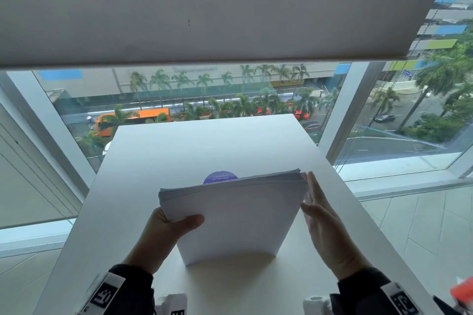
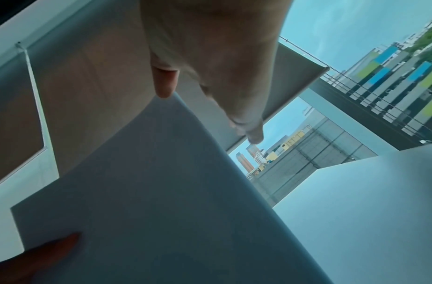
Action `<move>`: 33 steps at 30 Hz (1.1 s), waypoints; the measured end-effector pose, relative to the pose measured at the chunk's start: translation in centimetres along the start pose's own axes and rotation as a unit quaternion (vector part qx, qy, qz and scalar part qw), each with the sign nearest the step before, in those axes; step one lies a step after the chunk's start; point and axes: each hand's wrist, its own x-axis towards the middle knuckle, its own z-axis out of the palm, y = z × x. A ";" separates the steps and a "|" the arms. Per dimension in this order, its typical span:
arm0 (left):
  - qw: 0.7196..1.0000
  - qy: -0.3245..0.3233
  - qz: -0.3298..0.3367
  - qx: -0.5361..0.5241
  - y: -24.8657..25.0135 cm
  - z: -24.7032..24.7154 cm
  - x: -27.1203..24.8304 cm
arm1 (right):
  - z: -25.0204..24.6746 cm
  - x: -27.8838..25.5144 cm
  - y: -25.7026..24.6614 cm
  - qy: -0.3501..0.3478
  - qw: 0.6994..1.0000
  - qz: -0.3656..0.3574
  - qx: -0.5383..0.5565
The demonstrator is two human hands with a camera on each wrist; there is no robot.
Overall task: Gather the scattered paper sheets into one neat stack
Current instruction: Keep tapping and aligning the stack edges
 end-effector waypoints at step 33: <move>1.000 0.023 -0.009 0.014 -0.7 -0.2 0.2 | 0.8 0.9 3.6 0.054 0.973 0.032 -0.223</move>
